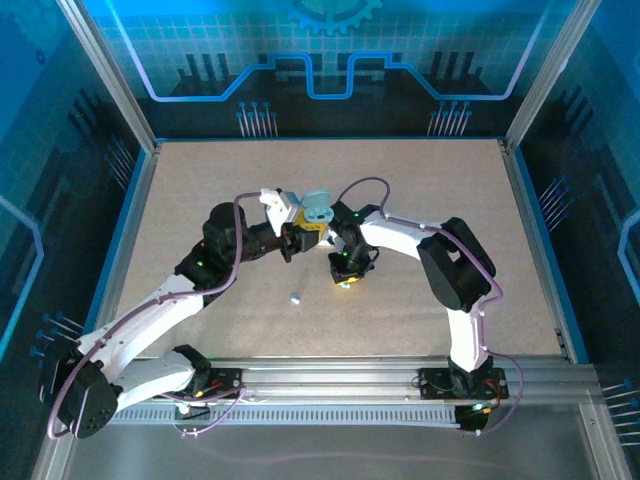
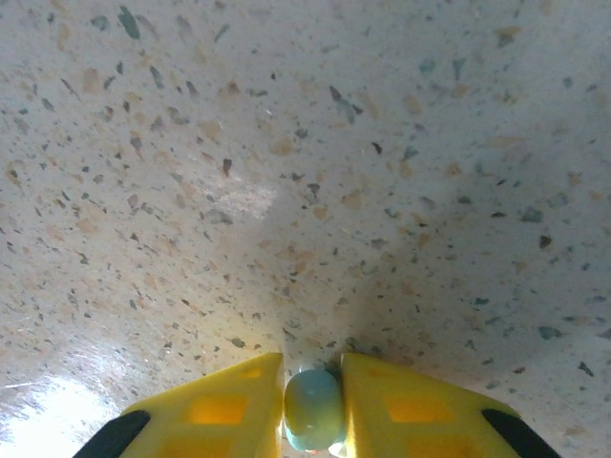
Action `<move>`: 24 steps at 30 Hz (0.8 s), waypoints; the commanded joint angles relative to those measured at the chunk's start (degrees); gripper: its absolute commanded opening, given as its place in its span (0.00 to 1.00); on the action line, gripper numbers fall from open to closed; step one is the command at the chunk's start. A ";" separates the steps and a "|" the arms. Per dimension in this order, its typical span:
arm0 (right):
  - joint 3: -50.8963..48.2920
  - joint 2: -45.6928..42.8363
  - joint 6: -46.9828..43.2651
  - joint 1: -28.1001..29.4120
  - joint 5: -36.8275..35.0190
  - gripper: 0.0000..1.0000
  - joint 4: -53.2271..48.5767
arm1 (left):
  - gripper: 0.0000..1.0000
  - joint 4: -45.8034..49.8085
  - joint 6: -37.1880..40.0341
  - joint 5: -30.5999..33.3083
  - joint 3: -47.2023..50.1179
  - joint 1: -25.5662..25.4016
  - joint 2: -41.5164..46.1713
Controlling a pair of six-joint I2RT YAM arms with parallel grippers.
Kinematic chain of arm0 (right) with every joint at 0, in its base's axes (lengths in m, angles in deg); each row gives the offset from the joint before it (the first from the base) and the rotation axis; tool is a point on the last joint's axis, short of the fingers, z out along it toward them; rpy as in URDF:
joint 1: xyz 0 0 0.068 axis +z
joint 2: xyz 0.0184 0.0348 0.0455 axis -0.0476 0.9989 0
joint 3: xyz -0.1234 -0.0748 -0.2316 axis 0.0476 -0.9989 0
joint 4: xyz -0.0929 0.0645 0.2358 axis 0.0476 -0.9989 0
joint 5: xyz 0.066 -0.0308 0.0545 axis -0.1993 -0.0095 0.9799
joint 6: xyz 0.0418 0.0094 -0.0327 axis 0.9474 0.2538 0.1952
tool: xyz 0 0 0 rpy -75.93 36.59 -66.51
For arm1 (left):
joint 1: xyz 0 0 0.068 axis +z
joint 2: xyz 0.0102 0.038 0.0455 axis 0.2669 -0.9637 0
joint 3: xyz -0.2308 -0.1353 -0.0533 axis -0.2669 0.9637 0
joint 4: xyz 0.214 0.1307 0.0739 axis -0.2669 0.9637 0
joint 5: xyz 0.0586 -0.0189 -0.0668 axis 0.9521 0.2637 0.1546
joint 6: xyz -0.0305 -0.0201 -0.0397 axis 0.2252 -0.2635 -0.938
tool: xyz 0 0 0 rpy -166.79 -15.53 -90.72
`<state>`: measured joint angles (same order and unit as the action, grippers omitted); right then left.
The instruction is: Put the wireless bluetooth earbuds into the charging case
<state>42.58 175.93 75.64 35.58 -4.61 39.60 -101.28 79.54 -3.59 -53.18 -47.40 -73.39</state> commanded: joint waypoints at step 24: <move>-21.06 -33.18 21.62 -20.96 52.59 0.18 36.51 | 0.33 -2.76 -0.72 3.48 1.58 1.76 0.34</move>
<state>23.67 144.98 88.62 16.28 32.66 65.35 -101.45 79.50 -1.36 -52.99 -46.62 -73.37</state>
